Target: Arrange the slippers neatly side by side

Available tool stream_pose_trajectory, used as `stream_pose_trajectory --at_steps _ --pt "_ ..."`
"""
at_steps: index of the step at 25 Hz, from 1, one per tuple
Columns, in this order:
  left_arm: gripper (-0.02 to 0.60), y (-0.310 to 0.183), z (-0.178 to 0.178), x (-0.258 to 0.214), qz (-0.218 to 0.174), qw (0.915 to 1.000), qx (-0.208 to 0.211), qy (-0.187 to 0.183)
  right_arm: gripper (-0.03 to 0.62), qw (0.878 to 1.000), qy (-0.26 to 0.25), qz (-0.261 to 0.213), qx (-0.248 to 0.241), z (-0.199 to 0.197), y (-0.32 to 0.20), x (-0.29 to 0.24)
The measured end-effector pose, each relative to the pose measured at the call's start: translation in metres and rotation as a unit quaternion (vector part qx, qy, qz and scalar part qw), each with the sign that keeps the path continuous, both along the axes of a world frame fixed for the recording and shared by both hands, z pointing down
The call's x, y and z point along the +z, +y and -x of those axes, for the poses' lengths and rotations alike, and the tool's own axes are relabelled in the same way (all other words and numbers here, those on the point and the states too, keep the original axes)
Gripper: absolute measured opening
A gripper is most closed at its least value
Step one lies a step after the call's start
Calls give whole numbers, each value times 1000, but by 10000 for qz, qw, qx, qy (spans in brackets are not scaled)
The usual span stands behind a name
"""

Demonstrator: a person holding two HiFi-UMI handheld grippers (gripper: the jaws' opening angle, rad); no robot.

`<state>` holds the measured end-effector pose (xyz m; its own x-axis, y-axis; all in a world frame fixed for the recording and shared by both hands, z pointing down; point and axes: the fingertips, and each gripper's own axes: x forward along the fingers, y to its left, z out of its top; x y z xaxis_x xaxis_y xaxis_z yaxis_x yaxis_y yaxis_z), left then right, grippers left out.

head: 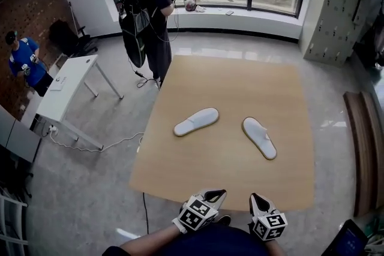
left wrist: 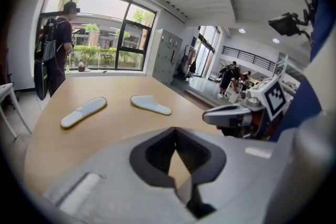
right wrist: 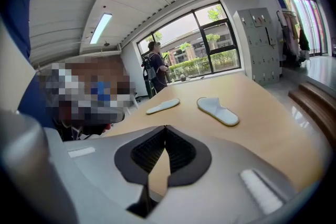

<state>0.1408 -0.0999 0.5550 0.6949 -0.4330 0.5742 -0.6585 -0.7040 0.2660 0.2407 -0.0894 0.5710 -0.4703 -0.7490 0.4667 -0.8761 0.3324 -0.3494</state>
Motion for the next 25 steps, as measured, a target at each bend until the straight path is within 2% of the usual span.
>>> stream_pose_trajectory --at_steps 5,8,11,13,15,19,21,25 --pt "3 -37 5 -6 26 9997 95 245 11 9996 196 9 186 0 -31 -1" --pt "3 -58 17 8 19 9995 140 270 11 9996 266 10 91 22 -48 -2" --pt "3 -75 25 10 69 9988 217 426 11 9984 561 -50 -65 40 -61 -12" --pt "3 -84 29 9 111 9979 266 575 11 9976 689 14 18 37 -67 -12" --pt "3 -98 41 19 131 9979 268 575 11 9974 673 118 236 32 -79 -12" --pt "3 -130 64 33 194 9984 -30 525 11 9963 716 285 388 16 -99 -15" --pt "3 -142 71 38 153 9986 -198 458 11 9947 948 290 263 7 -105 -15" --pt "4 -160 91 49 -30 9986 -461 249 11 9829 1832 116 -117 -10 -125 8"
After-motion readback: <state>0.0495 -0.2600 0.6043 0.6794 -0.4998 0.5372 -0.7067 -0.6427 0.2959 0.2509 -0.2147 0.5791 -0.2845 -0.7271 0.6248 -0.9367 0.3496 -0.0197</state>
